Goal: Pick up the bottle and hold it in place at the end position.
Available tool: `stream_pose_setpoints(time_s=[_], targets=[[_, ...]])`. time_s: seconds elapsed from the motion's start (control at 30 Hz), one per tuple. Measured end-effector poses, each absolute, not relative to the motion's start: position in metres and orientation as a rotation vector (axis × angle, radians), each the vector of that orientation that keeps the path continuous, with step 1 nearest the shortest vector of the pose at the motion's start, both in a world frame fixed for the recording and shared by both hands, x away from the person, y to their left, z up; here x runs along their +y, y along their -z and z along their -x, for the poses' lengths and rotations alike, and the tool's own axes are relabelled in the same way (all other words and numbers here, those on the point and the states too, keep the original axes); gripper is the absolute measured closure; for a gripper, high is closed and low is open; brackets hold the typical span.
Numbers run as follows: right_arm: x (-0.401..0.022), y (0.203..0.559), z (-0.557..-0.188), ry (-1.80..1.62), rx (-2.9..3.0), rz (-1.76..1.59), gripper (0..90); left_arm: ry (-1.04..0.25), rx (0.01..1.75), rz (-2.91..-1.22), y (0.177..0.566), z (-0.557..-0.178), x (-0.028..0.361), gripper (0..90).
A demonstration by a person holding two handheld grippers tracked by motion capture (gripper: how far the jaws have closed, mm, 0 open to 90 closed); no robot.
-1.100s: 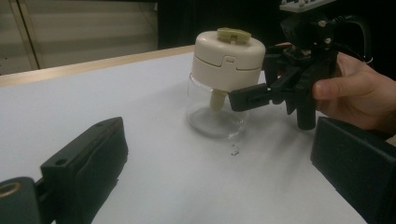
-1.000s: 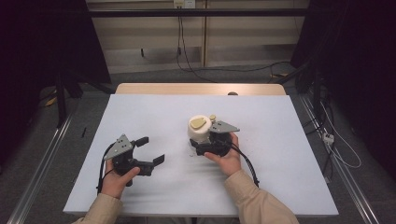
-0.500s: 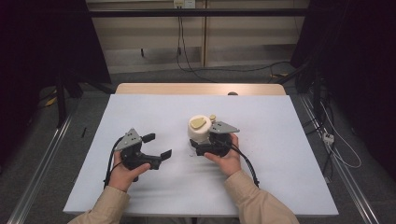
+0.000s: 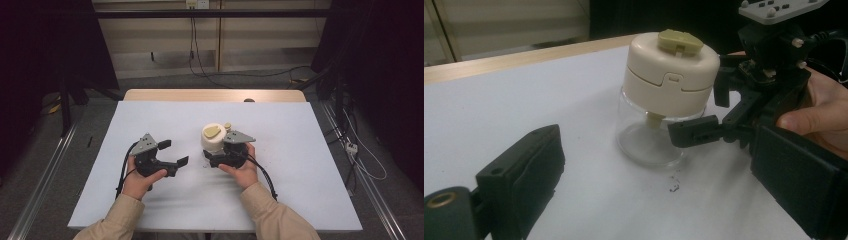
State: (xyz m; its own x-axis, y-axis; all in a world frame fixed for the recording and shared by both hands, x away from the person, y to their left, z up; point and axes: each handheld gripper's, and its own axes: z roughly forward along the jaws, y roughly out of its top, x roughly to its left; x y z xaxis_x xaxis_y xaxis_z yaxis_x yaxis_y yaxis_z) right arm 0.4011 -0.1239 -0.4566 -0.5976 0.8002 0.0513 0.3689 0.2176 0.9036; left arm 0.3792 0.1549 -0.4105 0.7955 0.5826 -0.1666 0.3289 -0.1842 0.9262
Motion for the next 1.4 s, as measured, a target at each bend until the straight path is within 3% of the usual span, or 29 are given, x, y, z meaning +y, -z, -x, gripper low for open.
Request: stream_pose_setpoints(time_s=[0.73,1.07,1.4], targets=[[-0.124,0.458,-0.402,-1.346,2.078,-1.069,4.9,-0.252,0.696,-1.816,0.401,-0.393,0.138,16.1],[-0.124,0.458,-0.402,-1.344,2.078,-1.069,4.9,-0.221,0.711,-1.835,0.398,-0.398,0.135,27.8],[-0.124,0.458,-0.402,-1.342,2.081,-1.068,4.9,-0.208,0.719,-1.84,0.398,-0.4,0.132,32.6]])
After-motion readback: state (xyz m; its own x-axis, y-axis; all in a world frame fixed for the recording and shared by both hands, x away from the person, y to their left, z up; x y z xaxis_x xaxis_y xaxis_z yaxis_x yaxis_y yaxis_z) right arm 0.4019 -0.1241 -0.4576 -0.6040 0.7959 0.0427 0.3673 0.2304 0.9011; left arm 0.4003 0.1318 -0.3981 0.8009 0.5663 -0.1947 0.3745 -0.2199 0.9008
